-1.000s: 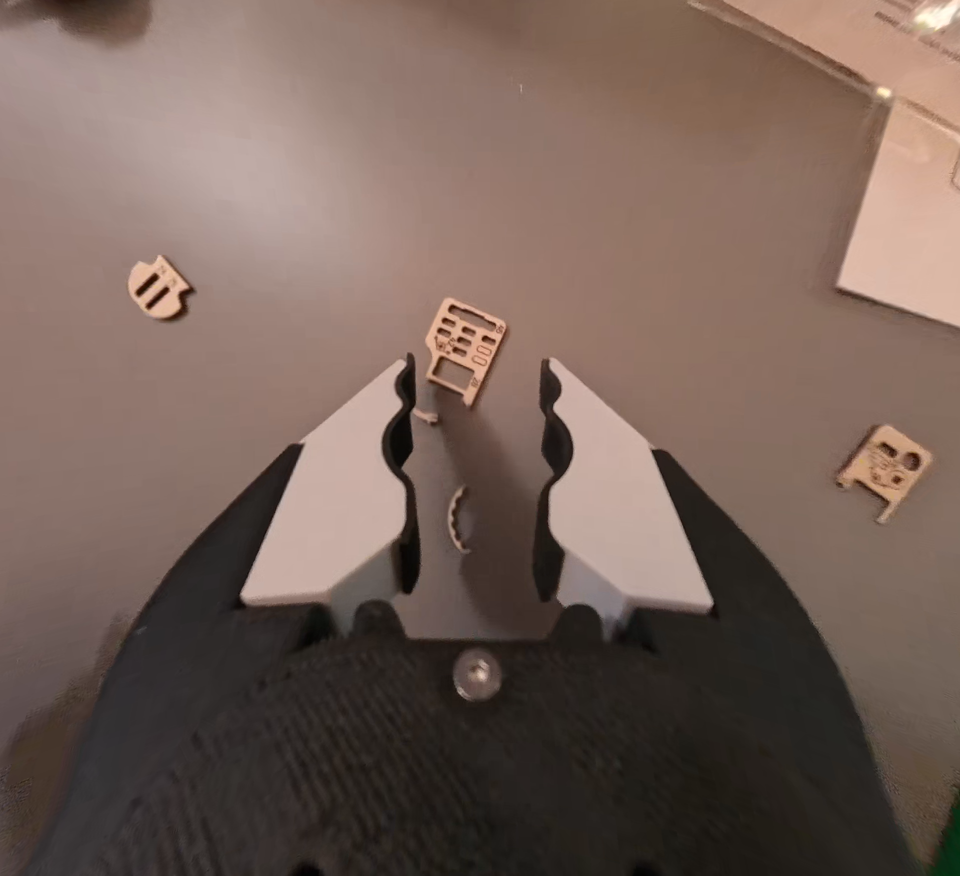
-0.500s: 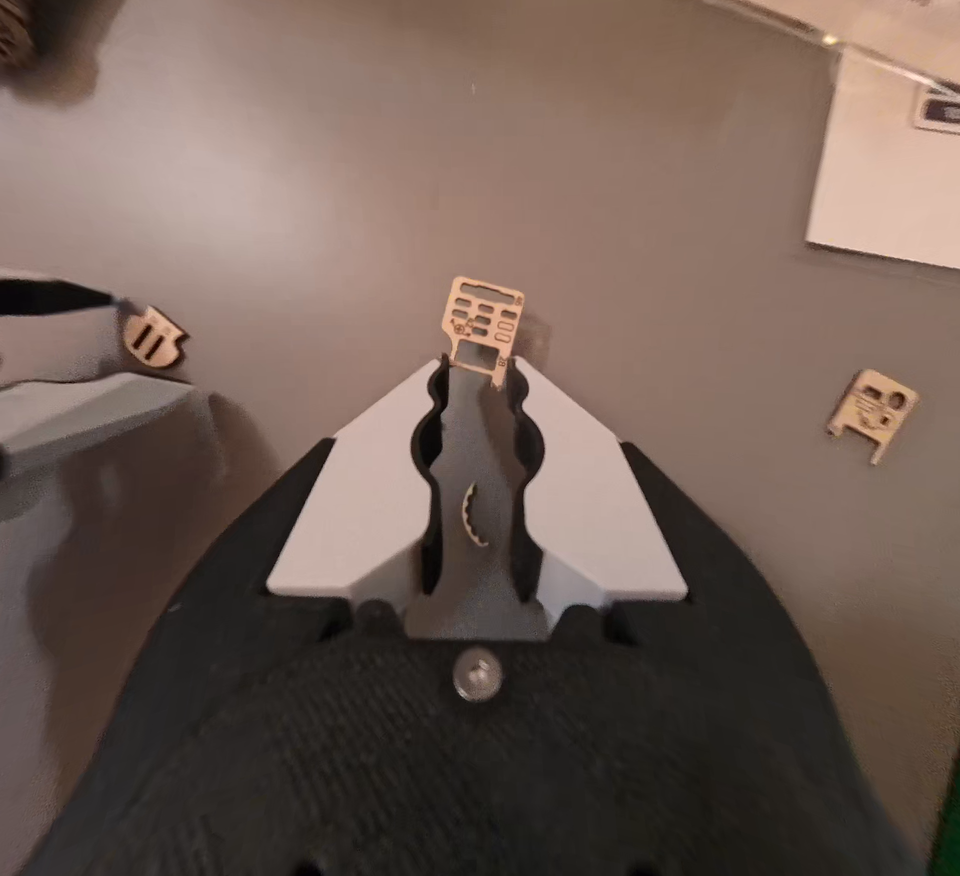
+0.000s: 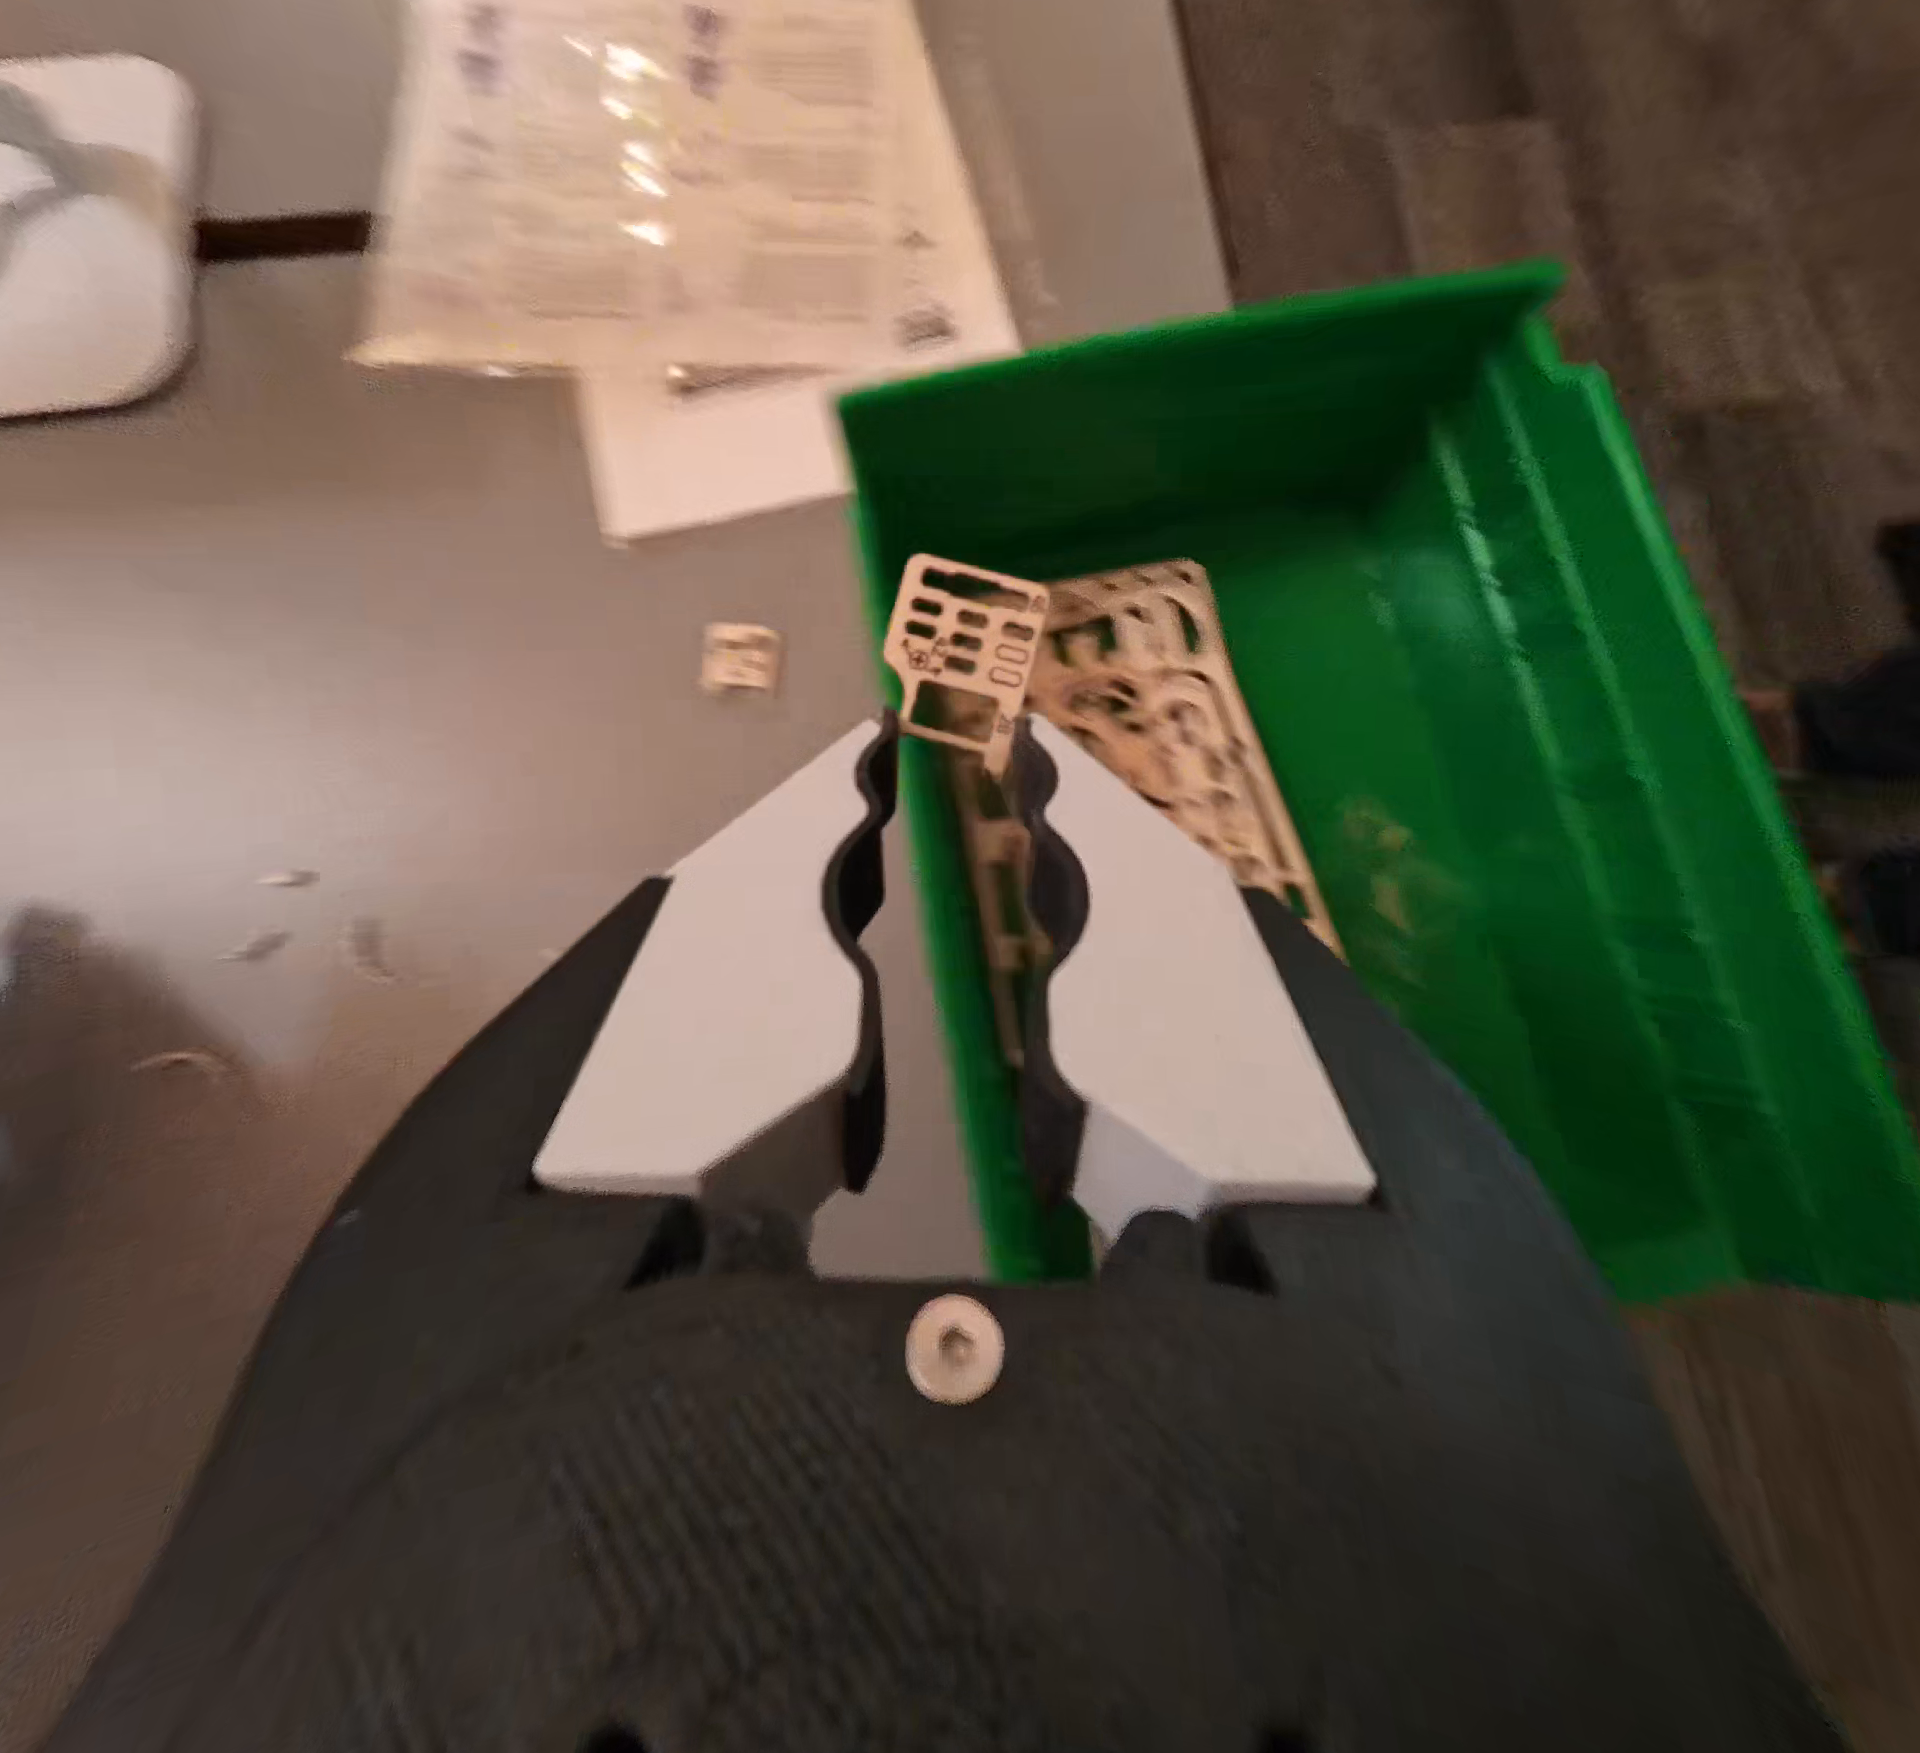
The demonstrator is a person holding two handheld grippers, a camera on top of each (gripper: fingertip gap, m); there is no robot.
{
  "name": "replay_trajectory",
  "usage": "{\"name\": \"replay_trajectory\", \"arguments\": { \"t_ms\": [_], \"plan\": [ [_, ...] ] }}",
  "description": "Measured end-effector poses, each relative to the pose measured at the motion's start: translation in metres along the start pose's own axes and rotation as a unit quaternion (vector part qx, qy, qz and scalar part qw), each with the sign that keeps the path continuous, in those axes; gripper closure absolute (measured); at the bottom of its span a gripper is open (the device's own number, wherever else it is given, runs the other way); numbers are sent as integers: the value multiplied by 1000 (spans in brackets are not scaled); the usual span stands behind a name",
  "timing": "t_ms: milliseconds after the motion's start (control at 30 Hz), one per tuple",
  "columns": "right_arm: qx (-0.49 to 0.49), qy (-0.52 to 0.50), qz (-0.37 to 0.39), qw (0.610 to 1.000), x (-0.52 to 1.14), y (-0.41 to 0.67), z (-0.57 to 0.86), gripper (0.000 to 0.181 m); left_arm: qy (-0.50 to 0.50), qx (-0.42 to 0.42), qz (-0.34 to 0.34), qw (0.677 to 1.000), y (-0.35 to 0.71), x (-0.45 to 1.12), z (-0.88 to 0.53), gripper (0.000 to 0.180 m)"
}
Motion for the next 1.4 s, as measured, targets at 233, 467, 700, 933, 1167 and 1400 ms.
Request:
{"name": "replay_trajectory", "arguments": {
  "t_ms": [233, 467, 700, 933, 1167, 1400],
  "plan": [
    [-17, 4, -66, 998, 28, -19, 69, 133, -83, 27, 96, 991, 101, -31, 111, 162],
    [10, 76, -24, 997, -40, -28, 103, 138, -168, 57, 142, 974, 218, -6, 257, 162],
    [10, 124, -32, 992, -61, -42, 125, 142, -157, 52, 89, 982, 247, 42, 292, 118],
    [-214, 242, 3, 946, -39, -17, 35, 135, -46, -22, 62, 997, 166, 8, 195, 112],
    [-443, 344, -122, 819, 58, 42, -68, 137, 54, -136, -16, 989, 20, -45, 132, 117],
    [-647, 274, -275, 656, 112, -2, -110, 127, 113, -209, 5, 971, -50, -81, 136, 119]
  ]
}}
Point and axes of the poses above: each gripper's, where its closed fingertips meet, x out along the fingers, y out of its top, z = x × y across the jaws, the point moved 6 cm from there along -x, back along the fingers, and after that the axes turned 15 degrees about x, right-handed, at the moved point
